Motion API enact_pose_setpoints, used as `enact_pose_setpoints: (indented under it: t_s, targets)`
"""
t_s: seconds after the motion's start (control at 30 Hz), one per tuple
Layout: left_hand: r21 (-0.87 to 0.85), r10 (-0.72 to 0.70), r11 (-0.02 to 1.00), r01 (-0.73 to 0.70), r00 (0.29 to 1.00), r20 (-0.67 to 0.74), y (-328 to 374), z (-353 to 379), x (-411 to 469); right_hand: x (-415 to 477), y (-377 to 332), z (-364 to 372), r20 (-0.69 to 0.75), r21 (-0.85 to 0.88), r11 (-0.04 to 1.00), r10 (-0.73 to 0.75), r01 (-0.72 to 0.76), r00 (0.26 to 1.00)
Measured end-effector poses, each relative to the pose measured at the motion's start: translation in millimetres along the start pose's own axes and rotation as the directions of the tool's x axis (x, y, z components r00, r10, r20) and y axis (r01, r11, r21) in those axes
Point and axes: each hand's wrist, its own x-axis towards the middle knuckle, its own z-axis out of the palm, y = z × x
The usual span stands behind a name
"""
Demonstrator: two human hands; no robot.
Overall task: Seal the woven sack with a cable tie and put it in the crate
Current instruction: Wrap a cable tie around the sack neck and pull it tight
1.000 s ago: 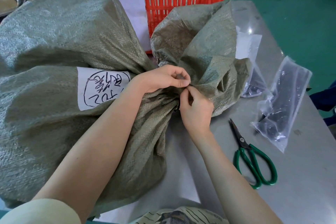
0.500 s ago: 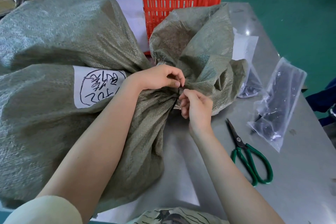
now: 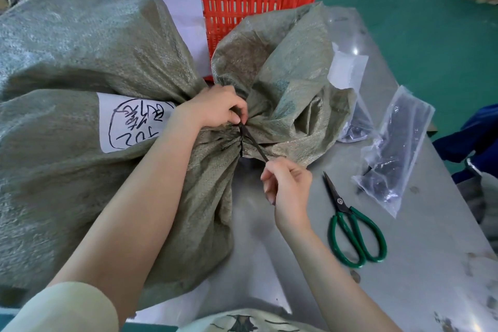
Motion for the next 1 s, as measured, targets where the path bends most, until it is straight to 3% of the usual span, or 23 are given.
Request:
enact_pose_setpoints:
  t_s: [0.17,0.23,0.33,0.43,0.5,0.7,1.0]
  targets:
    - [-0.002,0.04,0.999,-0.04,0.992,0.12,-7,-18,-11,27,-14,0,0.188,-0.179,0.951,0.283,-0.25,0.941]
    - [0.027,0.057,0.998,-0.063,0.982,0.178,-4,-20,-11,40,-22,11,0.164,-0.305,0.891,0.396,-0.335,0.904]
    - [0.017,0.099,0.995,-0.102,0.988,0.12,-2,-15,-11,54,-31,33,0.11,-0.464,0.815,0.44,-0.346,0.891]
    - [-0.009,0.122,0.993,-0.122,0.992,0.025,0,-6,-14,62,-32,51,0.113,-0.383,0.826,0.486,-0.413,0.866]
    - [0.061,0.133,0.989,-0.133,0.991,-0.004,3,-1,-13,67,-33,52,0.104,-0.304,0.819,0.537,-0.487,0.837]
    - [0.1,0.124,0.987,-0.125,0.992,0.023,-4,-4,-12,56,-20,52,0.046,-0.293,0.875,0.414,-0.384,0.909]
    - [0.272,0.089,0.957,-0.096,0.995,0.04,1,2,-4,23,-6,40,-0.003,-0.273,0.921,0.288,-0.278,0.958]
